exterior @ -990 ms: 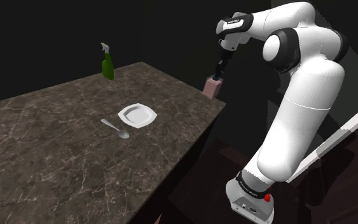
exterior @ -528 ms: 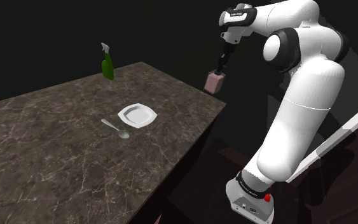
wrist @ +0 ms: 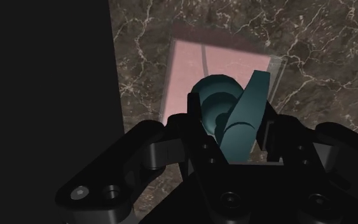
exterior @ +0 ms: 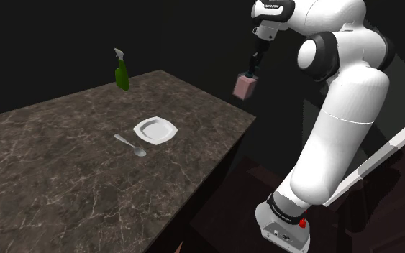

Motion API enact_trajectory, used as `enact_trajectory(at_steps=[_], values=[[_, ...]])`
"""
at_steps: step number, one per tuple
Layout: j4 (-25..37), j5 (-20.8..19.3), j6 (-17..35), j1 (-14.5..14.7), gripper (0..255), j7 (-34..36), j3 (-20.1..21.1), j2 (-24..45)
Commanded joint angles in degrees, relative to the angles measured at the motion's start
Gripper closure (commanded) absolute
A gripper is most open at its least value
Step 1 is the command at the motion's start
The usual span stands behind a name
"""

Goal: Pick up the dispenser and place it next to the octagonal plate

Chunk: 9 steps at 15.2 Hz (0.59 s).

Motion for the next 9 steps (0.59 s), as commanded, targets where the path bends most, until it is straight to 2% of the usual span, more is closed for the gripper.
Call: enact_trajectory(at_steps=[1, 9], values=[[1.64, -0.01, -1.65, -0.16, 255, 0.04, -0.07, 0.01], [10.07, 1.23, -8.61, -1.73, 255, -0.31, -0.28, 1.9]])
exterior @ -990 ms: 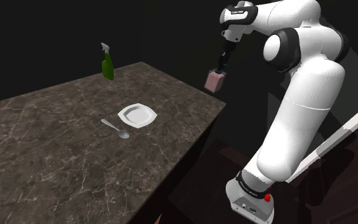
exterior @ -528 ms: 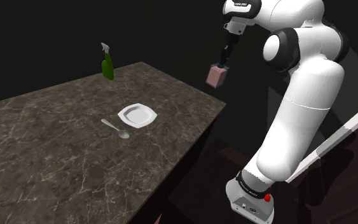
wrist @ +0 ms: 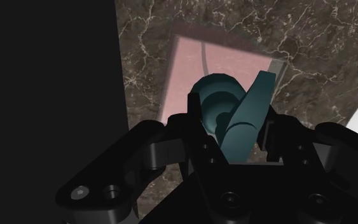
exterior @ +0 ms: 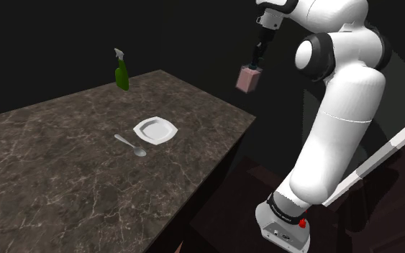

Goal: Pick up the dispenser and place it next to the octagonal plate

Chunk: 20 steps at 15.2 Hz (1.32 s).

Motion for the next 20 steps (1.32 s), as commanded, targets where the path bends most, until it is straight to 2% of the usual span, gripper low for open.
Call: enact_trajectory(at_steps=[1, 9, 14, 20], values=[[2.63, 0.6, -1.96, -0.63, 255, -0.18, -0.04, 0.88], [12.91, 3.07, -9.44, -3.62, 255, -0.85, -0.12, 4.32], [2.67, -3.06, -5.8, 5.7, 255, 7.68, 1.71, -4.68], [-5.14, -7.97, -3.55, 12.95, 255, 18.34, 6.13, -12.43]])
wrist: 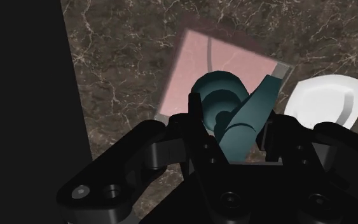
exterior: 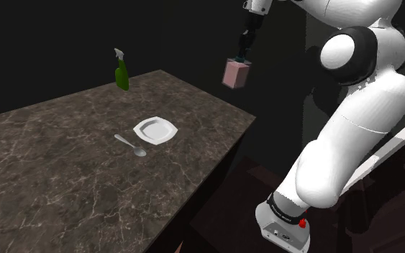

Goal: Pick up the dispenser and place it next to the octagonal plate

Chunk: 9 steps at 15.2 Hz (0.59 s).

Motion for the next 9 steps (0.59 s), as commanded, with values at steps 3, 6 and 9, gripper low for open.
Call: enact_trajectory(at_steps=[3, 6, 9], values=[[-3.5, -2.23, 0.57, 3.73, 255, 7.01, 3.39, -3.93], [-5.35, -3.03, 1.02, 5.96, 255, 11.81, 5.99, -5.72], [-6.52, -3.37, 1.34, 8.03, 255, 16.36, 8.47, -6.78]])
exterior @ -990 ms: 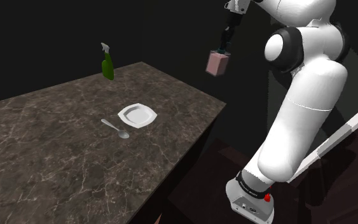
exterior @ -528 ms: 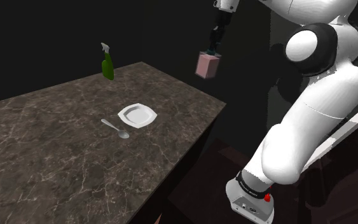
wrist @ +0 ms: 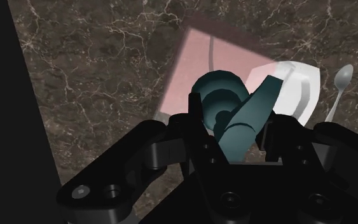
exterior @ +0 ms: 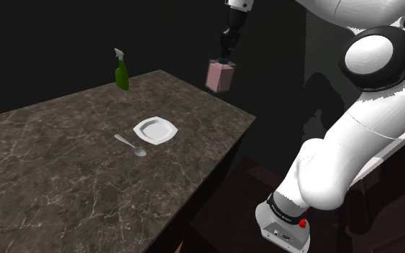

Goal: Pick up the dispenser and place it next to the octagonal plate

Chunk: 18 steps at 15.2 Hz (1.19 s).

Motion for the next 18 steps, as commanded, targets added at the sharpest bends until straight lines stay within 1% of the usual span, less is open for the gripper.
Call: enact_trajectory(at_steps=[1, 3, 18], values=[[-0.62, -0.22, 0.07, 1.42, 255, 3.29, 1.75, -0.73], [-0.89, -0.15, 0.24, 2.94, 255, 6.68, 3.62, -0.92], [-15.57, -1.35, 12.32, 2.92, 255, 7.29, 3.97, -3.78]])
